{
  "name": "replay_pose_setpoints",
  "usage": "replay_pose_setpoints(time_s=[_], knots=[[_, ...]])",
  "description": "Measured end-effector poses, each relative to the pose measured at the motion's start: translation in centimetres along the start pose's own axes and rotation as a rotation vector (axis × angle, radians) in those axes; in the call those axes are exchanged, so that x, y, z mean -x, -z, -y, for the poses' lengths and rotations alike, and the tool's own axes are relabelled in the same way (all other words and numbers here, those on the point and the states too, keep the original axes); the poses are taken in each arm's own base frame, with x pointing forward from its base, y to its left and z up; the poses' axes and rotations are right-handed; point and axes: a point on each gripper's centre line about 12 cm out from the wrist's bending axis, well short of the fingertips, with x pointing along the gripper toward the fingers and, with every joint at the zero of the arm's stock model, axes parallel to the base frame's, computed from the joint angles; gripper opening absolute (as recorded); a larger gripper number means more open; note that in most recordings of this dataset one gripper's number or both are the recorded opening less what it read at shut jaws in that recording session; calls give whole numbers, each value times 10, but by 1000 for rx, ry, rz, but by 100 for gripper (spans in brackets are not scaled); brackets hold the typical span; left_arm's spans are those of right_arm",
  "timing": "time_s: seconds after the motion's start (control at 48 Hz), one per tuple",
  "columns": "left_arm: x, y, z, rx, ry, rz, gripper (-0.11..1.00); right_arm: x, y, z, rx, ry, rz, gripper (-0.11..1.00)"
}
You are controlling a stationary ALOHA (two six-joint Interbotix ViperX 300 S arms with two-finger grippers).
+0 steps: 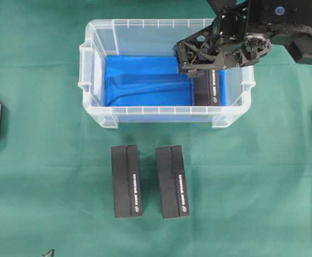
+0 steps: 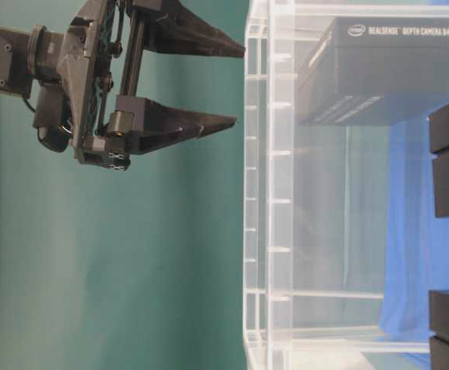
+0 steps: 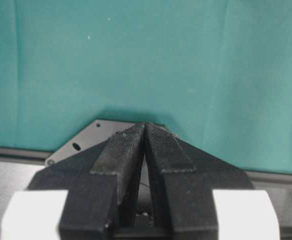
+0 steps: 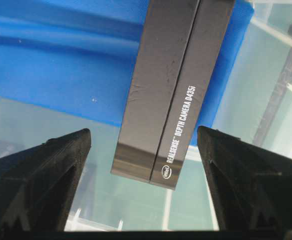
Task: Take the box out of the case with the right arm.
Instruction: 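Lower the right gripper around the right box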
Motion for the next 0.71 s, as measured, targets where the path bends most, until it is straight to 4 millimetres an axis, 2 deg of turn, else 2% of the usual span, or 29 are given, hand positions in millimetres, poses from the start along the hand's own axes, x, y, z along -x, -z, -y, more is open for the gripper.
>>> replay_pose_setpoints(time_s=[0.417,0.709], knots=[[0,0,0,0,1,-2,2,-1,0,0,-1,1,0,88],[-1,0,0,0,-1,-5,2,-10,1,-1,2,25,-5,88]])
